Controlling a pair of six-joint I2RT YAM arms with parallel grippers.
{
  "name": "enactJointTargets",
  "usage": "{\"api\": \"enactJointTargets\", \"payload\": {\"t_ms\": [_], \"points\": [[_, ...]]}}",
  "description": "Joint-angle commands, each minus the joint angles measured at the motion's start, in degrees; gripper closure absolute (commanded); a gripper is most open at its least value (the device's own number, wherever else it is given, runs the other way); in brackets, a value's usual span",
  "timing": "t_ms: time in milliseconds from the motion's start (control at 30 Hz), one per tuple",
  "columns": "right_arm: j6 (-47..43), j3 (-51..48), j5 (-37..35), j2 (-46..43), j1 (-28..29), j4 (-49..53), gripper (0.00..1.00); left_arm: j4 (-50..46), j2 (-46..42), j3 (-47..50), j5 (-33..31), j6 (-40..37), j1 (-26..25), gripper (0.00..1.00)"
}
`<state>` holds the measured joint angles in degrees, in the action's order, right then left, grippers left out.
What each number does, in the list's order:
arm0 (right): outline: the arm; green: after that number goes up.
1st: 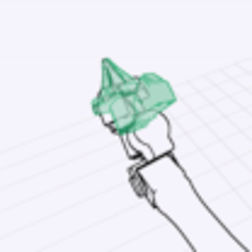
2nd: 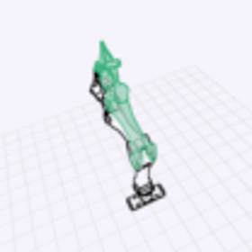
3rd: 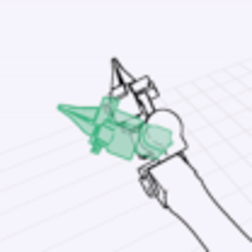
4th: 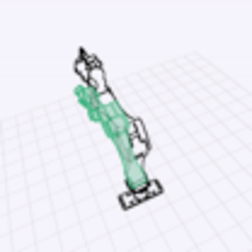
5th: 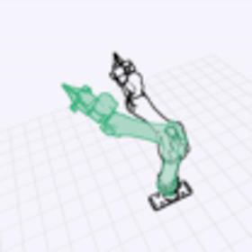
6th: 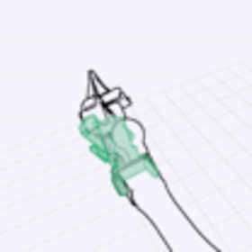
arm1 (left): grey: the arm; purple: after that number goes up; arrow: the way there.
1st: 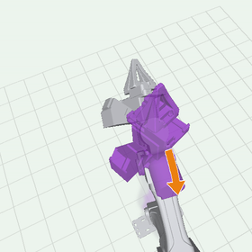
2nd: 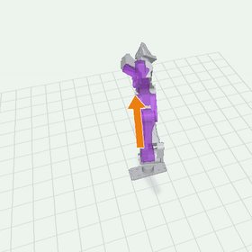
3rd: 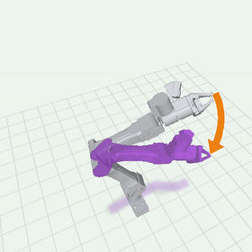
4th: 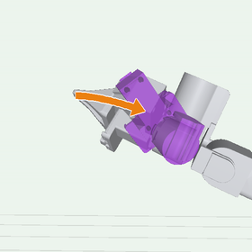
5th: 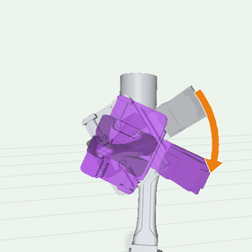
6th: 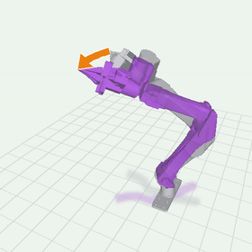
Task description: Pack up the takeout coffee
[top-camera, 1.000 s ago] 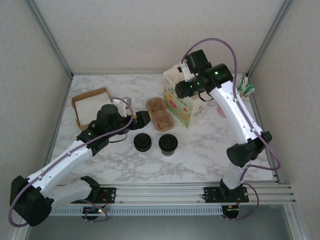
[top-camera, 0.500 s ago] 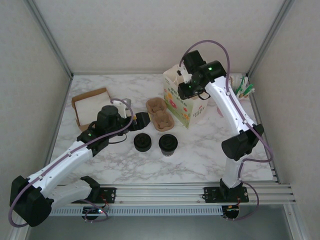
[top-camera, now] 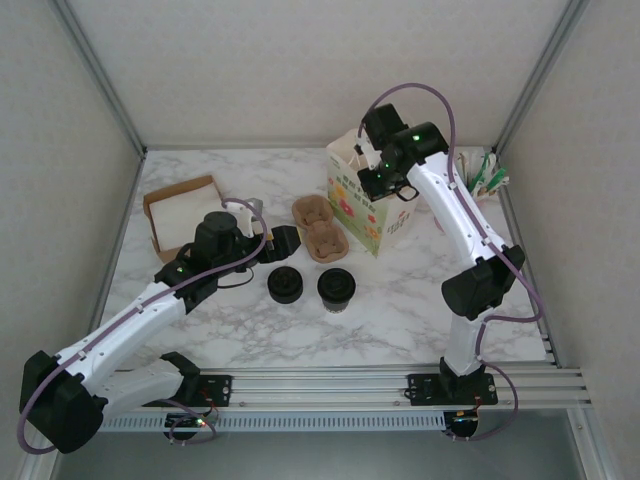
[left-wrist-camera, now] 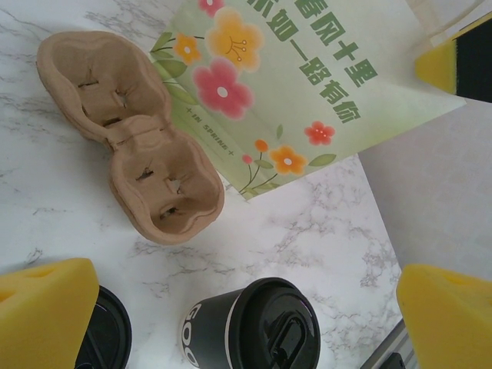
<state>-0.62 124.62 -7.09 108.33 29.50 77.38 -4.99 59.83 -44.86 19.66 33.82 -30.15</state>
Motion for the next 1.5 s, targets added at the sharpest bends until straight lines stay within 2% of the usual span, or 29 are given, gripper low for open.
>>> {"api": "enactJointTargets", "payload": {"t_ms": [0, 233, 700, 1333, 1467], "points": [[1.1, -1.3, -2.6, -2.7, 0.2, 1.4, 0.89, 1.8, 0.3, 0.5, 0.8, 0.1, 0.6, 0.00], [6.4, -3.4, -11.1, -6.0, 2.6, 5.3, 0.92, 1.6, 1.3, -0.3, 1.0, 0.1, 0.6, 0.00], [16.0, -10.2, -20.6, -12.4, 9.3, 12.0, 0.92, 3.0, 3.0, -0.6, 2.7, 0.7, 0.6, 0.00], [19.8, -17.3, -19.0, -14.2, 12.9, 10.7, 0.92, 4.3, 4.6, -0.1, 3.6, 1.3, 0.4, 0.00], [19.9, -16.5, -19.2, -14.0, 13.0, 11.1, 0.82, 4.1, 4.8, -0.3, 3.2, 1.2, 0.4, 0.00]]}}
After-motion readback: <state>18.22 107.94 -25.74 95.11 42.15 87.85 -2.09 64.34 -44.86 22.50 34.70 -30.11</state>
